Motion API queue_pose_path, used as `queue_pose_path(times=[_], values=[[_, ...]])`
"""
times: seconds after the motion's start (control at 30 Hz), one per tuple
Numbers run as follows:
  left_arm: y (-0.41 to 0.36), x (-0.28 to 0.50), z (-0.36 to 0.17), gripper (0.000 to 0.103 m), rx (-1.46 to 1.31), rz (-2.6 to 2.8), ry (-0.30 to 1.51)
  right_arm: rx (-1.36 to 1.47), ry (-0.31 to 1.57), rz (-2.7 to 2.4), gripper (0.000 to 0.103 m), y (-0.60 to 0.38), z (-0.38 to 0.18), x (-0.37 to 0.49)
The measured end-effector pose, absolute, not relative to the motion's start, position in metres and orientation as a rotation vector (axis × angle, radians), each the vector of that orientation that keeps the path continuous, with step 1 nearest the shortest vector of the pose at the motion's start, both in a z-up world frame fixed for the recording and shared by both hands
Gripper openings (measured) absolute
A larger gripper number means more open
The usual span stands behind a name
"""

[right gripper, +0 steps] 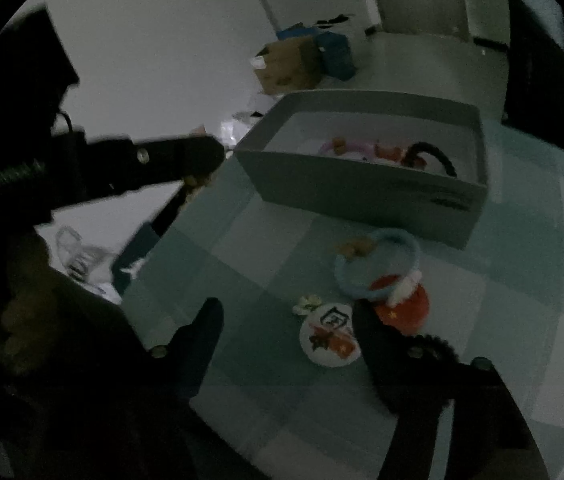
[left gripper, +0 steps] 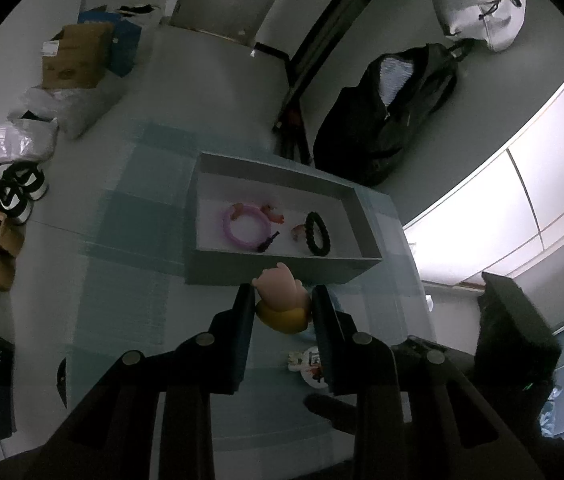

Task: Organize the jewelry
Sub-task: 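Carry the yellow duck toy over the grey box with the left tool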

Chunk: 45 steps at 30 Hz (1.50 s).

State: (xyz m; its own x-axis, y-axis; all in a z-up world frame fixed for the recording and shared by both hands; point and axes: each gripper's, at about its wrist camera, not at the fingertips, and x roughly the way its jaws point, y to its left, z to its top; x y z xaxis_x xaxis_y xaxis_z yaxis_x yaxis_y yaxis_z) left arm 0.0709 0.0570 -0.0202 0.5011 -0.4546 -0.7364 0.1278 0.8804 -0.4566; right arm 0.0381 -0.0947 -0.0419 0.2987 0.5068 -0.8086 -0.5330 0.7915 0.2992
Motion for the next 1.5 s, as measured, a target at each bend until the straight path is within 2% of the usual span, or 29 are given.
queue_pose_path(times=[0.17, 0.4, 0.6, 0.9, 1.5], values=[[0.07, 0.07, -0.021, 0.024, -0.379, -0.353, 0.989, -0.158, 1.06, 0.668, 0.043, -0.072, -0.053, 0.035], [0.085, 0.074, -0.027, 0.024, -0.454, -0.348, 1.014, -0.296, 1.044, 0.633, 0.029, -0.058, -0.062, 0.031], [0.086, 0.074, -0.026, 0.024, -0.457, -0.349, 1.012, -0.352, 1.051, 0.652, 0.012, -0.047, -0.065, 0.03], [0.088, 0.074, -0.027, 0.024, -0.466, -0.34, 1.015, -0.167, 1.114, 0.691, 0.01, -0.062, -0.059, 0.043], [0.072, 0.092, -0.012, 0.024, -0.455, -0.353, 0.957, 0.106, 1.025, 0.749, 0.01, -0.091, -0.013, 0.07]])
